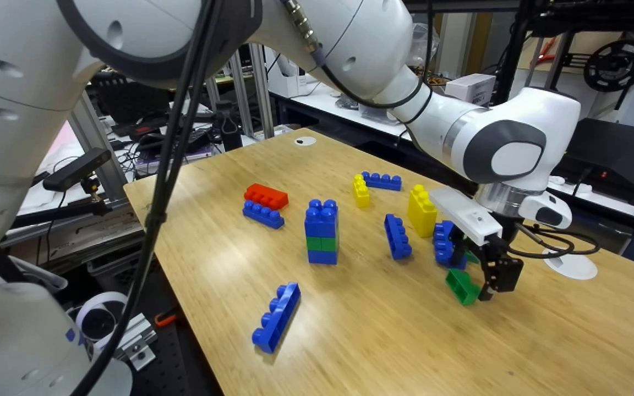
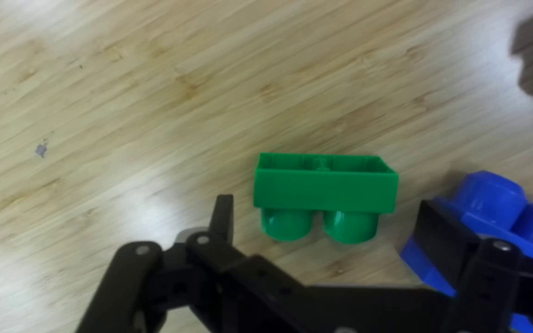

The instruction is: Move the stack of blocks to the right then place a green block on the top

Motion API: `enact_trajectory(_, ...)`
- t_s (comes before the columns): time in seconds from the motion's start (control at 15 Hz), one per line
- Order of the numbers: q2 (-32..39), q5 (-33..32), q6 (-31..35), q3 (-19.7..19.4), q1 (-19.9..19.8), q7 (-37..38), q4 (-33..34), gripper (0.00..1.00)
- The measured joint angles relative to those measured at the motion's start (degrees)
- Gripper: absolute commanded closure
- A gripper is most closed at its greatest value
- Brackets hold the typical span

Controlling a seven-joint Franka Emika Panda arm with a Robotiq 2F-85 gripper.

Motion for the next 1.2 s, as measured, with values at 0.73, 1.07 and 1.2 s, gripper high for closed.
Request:
enact_trajectory(0.73, 0.22, 0.93, -6.87, 1.51, -1.60, -2.88, 2.20, 0.00)
enact_trajectory(1.07, 0.61, 0.93, -8.45, 1.62, -1.60, -2.88, 3.49, 0.00)
enact_trajectory(1.2, 1.05, 0.93, -9.34, 1.66, -1.60, -2.88, 4.54, 0.00)
